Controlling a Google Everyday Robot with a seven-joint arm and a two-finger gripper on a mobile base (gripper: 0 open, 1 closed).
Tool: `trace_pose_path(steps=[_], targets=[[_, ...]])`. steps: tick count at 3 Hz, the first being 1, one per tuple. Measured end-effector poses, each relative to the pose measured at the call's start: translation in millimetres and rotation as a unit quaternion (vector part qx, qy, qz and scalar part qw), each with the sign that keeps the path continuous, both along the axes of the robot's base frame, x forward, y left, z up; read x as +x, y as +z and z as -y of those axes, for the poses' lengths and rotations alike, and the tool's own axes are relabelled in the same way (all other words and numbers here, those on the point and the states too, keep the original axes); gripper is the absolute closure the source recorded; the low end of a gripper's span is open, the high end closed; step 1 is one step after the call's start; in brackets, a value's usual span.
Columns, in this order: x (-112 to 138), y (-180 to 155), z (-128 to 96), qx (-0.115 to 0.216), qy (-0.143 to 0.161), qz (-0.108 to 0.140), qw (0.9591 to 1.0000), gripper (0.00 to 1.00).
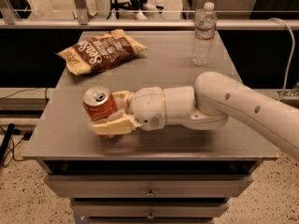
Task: Pick coke can
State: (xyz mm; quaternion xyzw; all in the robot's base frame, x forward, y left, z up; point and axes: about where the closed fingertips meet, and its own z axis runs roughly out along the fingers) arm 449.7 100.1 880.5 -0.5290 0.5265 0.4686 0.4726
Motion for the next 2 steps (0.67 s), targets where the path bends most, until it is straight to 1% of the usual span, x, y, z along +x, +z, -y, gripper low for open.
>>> trace_pose_path(steps=[1, 2], targets=[[24.9, 27.0, 34.3, -0.002, -0.036, 0.033, 0.9988, 1.0], [29.7, 34.4, 37.3, 0.0, -0.041, 0.04, 0.9984, 1.0]])
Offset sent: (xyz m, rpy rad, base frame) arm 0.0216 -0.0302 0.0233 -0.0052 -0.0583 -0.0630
